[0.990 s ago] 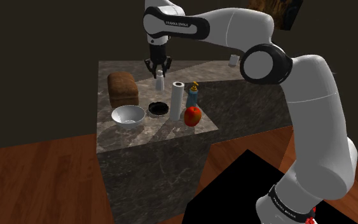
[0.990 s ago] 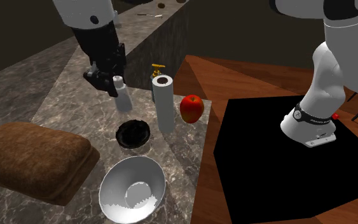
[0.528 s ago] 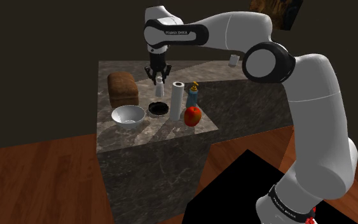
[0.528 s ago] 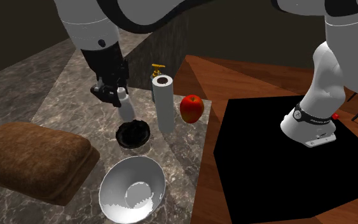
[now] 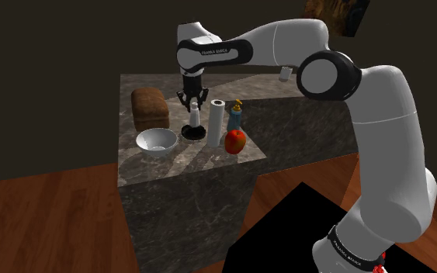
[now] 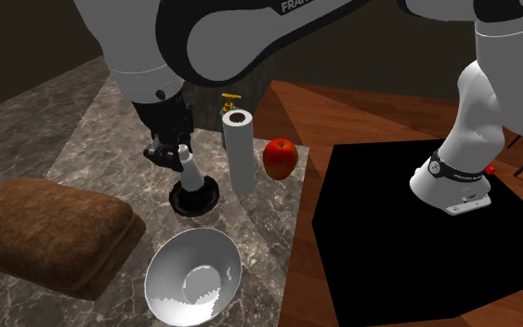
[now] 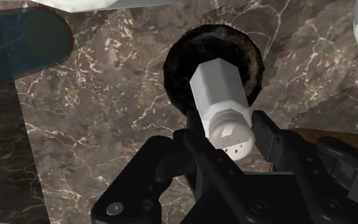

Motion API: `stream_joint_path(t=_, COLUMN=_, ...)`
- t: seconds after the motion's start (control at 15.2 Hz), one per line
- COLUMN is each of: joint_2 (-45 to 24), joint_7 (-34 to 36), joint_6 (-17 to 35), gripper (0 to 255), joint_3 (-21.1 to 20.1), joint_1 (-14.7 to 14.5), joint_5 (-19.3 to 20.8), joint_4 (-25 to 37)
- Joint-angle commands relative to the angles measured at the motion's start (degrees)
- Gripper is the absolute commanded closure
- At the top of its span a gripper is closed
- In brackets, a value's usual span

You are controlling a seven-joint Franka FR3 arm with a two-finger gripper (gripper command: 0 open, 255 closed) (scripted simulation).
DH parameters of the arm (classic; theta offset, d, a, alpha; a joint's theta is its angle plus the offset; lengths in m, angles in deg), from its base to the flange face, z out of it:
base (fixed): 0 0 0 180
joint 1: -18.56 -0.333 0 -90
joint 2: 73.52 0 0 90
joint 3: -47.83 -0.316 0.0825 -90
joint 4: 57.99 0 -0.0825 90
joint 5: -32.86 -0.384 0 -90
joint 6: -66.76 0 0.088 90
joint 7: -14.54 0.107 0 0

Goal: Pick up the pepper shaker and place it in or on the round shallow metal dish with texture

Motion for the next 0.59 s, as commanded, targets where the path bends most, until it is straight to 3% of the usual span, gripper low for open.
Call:
stream_joint_path(t=0.0, joint_2=-0.3, joint_7=0.1, joint_6=0.6, gripper=255, joint_3=0.0, joint_1=0.0, joint_5=0.1, joint_4=-0.2)
stream_joint_path(t=0.46, joint_2=-0.3, joint_7=0.1, joint_6=0.6, gripper=255, joint_3=0.0, joint_1=0.0, joint_5=0.1, joint_4=-0.2)
stream_joint_path(t=0.53, joint_2=-0.3, joint_7=0.1, joint_6=0.6, gripper=0, joint_3=0.0, joint_1=0.0, joint_5=0.1, joint_4=-0.2)
